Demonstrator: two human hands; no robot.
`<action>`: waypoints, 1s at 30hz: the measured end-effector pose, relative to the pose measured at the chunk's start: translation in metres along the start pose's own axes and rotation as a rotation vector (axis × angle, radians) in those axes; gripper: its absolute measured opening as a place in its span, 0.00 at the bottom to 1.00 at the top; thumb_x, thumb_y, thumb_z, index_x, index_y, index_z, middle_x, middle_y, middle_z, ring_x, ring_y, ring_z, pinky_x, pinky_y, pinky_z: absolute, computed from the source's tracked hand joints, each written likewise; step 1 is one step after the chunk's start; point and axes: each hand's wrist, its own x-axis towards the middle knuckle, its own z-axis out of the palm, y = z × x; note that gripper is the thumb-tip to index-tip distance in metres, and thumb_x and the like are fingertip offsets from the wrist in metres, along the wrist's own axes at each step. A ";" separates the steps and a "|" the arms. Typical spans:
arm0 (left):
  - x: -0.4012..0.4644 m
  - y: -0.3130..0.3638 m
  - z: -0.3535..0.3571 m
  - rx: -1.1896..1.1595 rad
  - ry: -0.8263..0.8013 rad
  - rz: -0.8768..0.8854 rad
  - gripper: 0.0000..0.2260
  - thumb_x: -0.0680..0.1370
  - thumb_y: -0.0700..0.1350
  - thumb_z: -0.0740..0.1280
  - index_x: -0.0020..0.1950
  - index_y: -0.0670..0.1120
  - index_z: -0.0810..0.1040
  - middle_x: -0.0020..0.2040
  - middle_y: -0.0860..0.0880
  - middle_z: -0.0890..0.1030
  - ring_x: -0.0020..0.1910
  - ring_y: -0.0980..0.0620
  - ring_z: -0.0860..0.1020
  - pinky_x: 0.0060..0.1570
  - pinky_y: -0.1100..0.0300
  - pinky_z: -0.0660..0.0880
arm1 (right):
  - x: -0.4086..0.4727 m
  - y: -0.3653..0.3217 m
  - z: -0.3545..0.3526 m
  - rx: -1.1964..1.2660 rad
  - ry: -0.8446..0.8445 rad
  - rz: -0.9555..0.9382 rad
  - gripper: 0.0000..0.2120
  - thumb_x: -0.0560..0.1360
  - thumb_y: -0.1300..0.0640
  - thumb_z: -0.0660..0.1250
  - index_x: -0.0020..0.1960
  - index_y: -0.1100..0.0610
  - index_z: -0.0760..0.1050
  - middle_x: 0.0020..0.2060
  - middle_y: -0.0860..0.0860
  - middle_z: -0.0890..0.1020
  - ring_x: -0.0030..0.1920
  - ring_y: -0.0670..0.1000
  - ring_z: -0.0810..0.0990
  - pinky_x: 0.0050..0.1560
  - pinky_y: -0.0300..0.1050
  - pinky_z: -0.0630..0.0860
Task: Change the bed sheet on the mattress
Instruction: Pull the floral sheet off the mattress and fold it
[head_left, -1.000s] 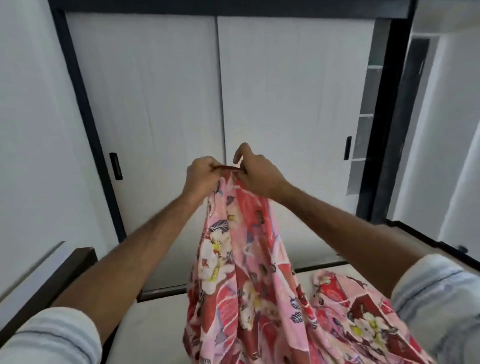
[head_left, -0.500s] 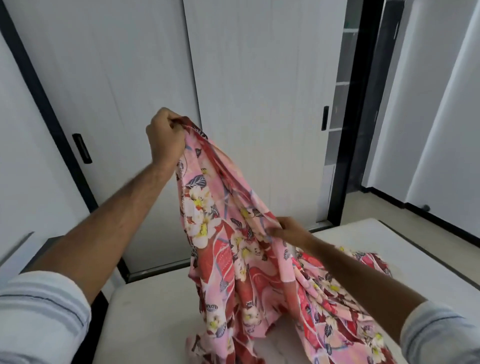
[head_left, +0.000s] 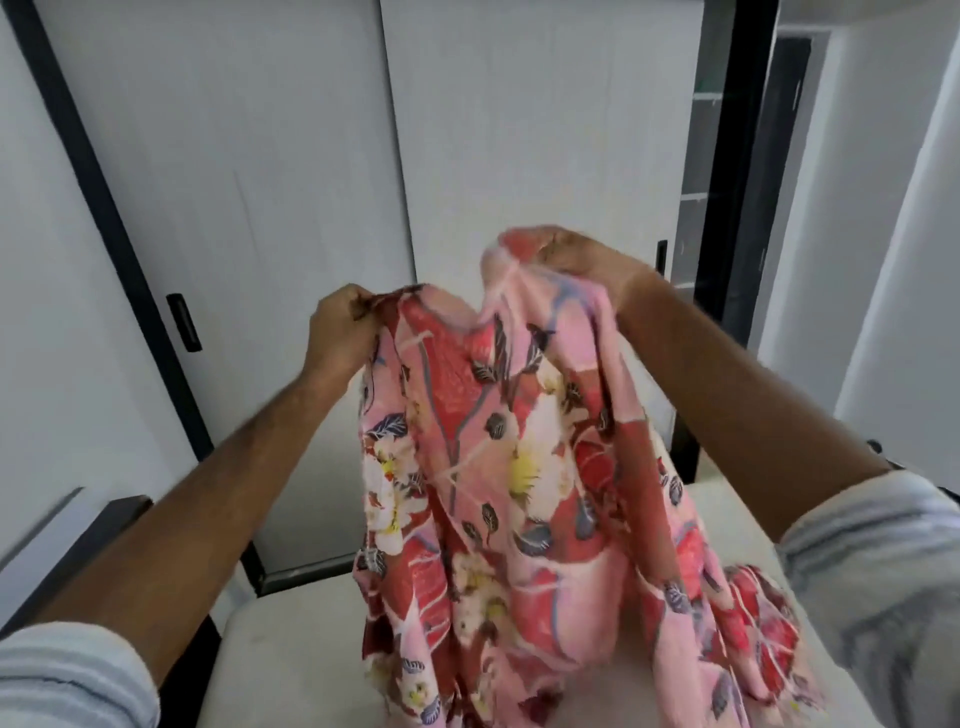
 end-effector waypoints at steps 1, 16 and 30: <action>0.000 -0.004 -0.006 0.070 0.013 -0.015 0.06 0.77 0.43 0.71 0.41 0.51 0.78 0.37 0.51 0.81 0.37 0.51 0.78 0.37 0.58 0.72 | 0.009 0.005 0.005 -0.092 0.036 0.068 0.04 0.78 0.55 0.68 0.46 0.53 0.80 0.38 0.46 0.84 0.42 0.46 0.83 0.47 0.39 0.80; -0.049 0.000 0.030 0.077 -0.475 -0.083 0.17 0.76 0.41 0.74 0.64 0.49 0.78 0.42 0.44 0.83 0.39 0.54 0.80 0.42 0.59 0.74 | 0.019 0.050 0.088 -0.883 0.124 -0.102 0.11 0.68 0.54 0.75 0.39 0.51 0.71 0.36 0.49 0.79 0.39 0.52 0.78 0.33 0.43 0.69; -0.013 0.013 0.044 0.088 0.207 0.086 0.15 0.71 0.30 0.58 0.46 0.43 0.82 0.43 0.51 0.82 0.45 0.53 0.78 0.44 0.68 0.69 | -0.082 0.162 0.083 -0.715 0.013 0.171 0.16 0.70 0.60 0.72 0.57 0.55 0.78 0.42 0.48 0.78 0.42 0.50 0.77 0.36 0.38 0.67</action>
